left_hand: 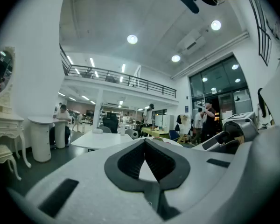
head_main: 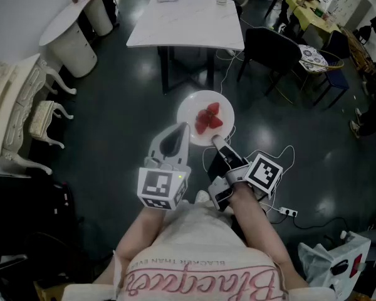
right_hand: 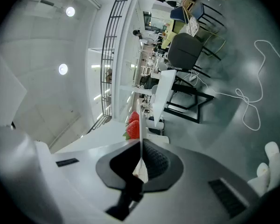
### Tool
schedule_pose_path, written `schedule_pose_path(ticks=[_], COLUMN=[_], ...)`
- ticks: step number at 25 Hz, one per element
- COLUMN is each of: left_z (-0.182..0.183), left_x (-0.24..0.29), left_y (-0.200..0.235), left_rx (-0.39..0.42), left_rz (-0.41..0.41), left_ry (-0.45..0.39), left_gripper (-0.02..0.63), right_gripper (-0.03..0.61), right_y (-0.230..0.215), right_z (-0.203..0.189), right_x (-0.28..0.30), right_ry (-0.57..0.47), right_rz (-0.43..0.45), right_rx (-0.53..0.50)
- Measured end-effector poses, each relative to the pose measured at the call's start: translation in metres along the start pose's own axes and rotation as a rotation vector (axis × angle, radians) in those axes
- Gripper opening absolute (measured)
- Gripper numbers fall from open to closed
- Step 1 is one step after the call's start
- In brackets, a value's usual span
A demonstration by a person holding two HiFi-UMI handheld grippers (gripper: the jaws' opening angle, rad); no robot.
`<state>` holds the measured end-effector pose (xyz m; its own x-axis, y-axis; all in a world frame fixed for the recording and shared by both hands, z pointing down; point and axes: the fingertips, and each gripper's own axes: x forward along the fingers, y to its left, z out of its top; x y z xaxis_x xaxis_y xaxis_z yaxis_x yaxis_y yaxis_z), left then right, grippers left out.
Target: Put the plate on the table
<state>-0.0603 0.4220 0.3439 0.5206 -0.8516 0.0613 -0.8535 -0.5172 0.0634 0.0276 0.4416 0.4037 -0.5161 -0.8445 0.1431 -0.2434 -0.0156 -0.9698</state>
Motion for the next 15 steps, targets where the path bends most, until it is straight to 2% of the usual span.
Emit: schedule_pose_path(ticks=[5,10,15], left_z=[-0.004,-0.009,-0.008], left_x=[0.005,0.016,0.029], left_y=[0.000,0.000,-0.003], left_rx=[-0.006,-0.020,-0.027], left_rz=[0.024,0.050,0.067], left_ry=[0.001,-0.002,-0.008], left_gripper=[0.005,0.005,0.005], right_gripper=[0.012,0.012,0.012], right_y=[-0.002,-0.008,-0.015], right_z=[0.005,0.016,0.030], right_x=[0.003,0.006,0.008], right_ry=[0.018,0.045,0.058], right_rz=[0.025,0.013,0.020], right_rx=[-0.006,-0.039,-0.019])
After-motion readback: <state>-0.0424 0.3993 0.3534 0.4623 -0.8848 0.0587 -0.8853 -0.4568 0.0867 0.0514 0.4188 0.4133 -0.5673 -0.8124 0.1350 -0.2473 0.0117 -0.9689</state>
